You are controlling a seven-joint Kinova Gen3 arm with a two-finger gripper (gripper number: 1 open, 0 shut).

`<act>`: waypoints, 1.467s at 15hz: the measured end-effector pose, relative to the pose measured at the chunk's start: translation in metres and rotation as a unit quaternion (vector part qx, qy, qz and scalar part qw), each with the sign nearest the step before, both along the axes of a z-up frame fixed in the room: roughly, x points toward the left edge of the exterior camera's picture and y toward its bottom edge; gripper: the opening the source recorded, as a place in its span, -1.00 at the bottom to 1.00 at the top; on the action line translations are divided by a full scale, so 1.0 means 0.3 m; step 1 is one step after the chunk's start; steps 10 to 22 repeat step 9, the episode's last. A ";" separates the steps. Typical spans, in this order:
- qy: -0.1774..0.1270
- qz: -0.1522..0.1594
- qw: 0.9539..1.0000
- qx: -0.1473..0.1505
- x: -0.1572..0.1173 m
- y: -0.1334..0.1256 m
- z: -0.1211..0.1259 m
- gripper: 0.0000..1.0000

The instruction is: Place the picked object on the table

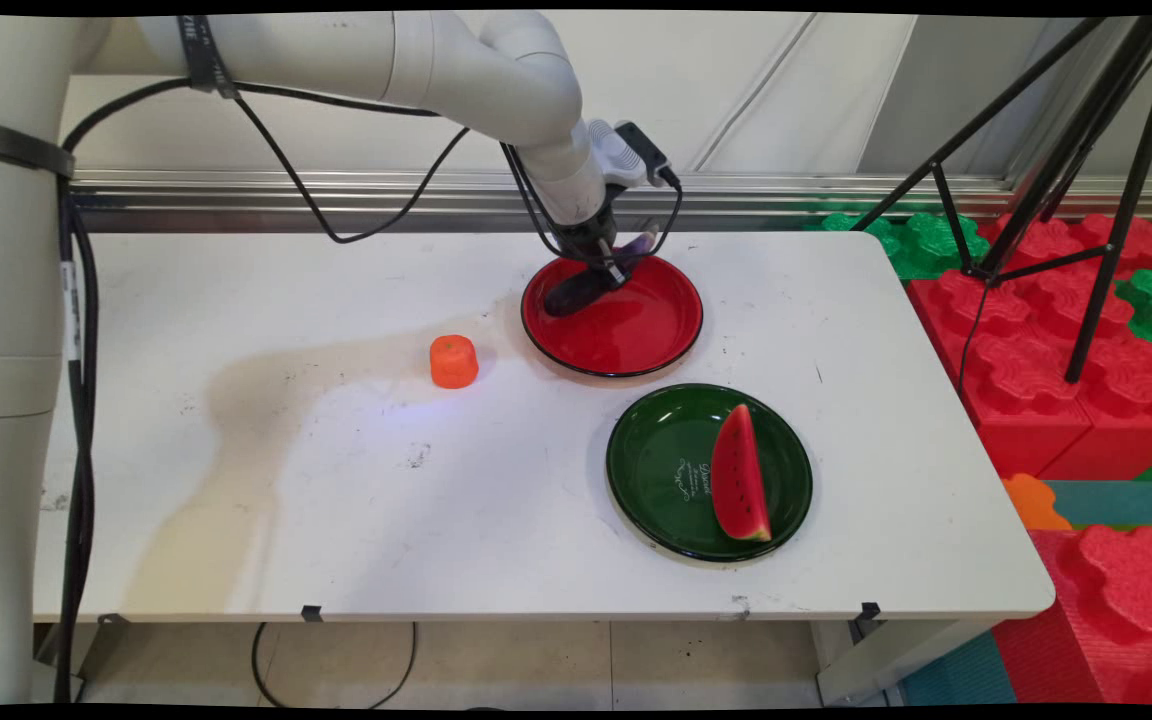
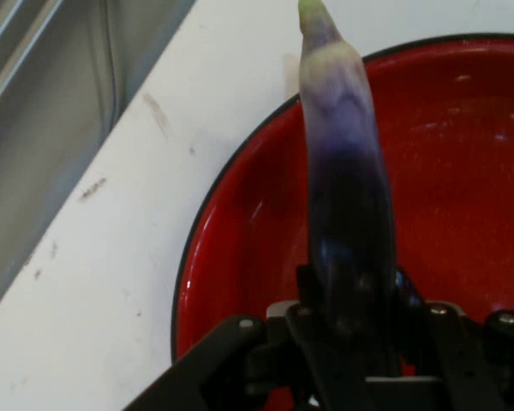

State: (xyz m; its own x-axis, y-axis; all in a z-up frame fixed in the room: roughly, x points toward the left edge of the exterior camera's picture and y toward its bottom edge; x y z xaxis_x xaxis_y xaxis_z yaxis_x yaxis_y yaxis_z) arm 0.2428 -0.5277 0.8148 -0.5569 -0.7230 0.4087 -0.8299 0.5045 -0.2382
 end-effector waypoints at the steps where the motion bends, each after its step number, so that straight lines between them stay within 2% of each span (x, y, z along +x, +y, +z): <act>1: 0.000 -0.001 1.000 0.001 0.002 -0.003 -0.005 -1.00; 3: 0.001 -0.003 1.000 0.003 0.006 -0.008 -0.016 -1.00; 4: 0.001 -0.004 1.000 0.004 0.009 -0.010 -0.020 1.00; 9: 0.003 -0.018 1.000 -0.002 0.020 -0.005 -0.009 1.00; 22: 0.003 -0.018 1.000 -0.002 0.020 -0.005 -0.009 1.00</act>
